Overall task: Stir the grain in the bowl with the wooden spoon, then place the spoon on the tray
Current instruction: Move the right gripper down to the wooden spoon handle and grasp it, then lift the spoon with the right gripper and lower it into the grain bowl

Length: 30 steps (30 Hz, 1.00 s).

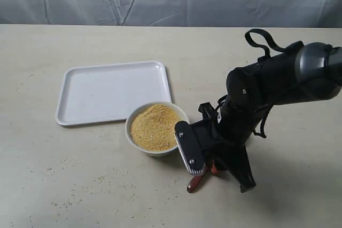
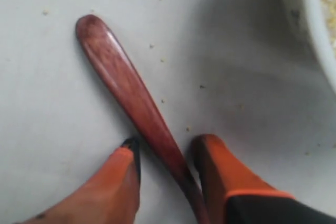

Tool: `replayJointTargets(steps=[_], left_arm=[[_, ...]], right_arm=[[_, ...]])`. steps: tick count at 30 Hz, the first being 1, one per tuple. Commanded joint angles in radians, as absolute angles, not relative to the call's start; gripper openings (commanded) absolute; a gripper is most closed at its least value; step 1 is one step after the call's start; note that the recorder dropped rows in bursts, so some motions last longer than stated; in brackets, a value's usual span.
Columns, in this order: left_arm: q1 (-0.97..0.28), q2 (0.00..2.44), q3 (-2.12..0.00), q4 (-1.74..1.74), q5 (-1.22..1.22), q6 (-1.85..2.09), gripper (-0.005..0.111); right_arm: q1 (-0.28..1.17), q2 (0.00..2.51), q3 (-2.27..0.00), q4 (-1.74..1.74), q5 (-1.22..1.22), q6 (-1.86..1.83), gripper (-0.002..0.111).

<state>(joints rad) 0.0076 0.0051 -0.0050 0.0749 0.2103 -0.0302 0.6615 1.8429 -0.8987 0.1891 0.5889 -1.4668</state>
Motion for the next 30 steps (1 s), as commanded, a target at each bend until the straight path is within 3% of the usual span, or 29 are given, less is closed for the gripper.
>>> replayJointTargets(steps=[1,6,22,30], left_arm=[[0.008,0.0,0.0,0.071,0.207,-0.033,0.0],[0.008,0.0,0.0,0.071,0.207,-0.033,0.0],[0.008,0.0,0.0,0.071,0.207,-0.033,0.0],[0.008,0.0,0.0,0.071,0.207,-0.033,0.0]], right_arm=[[0.663,1.857,-0.903,0.188,0.585,-1.474,0.033],[0.663,1.851,-0.903,0.188,0.585,-1.428,-0.001],[0.663,1.558,-1.088,0.166,0.793,-0.574,0.0],[0.663,1.518,-1.09,0.169,0.795,-0.507,0.0]])
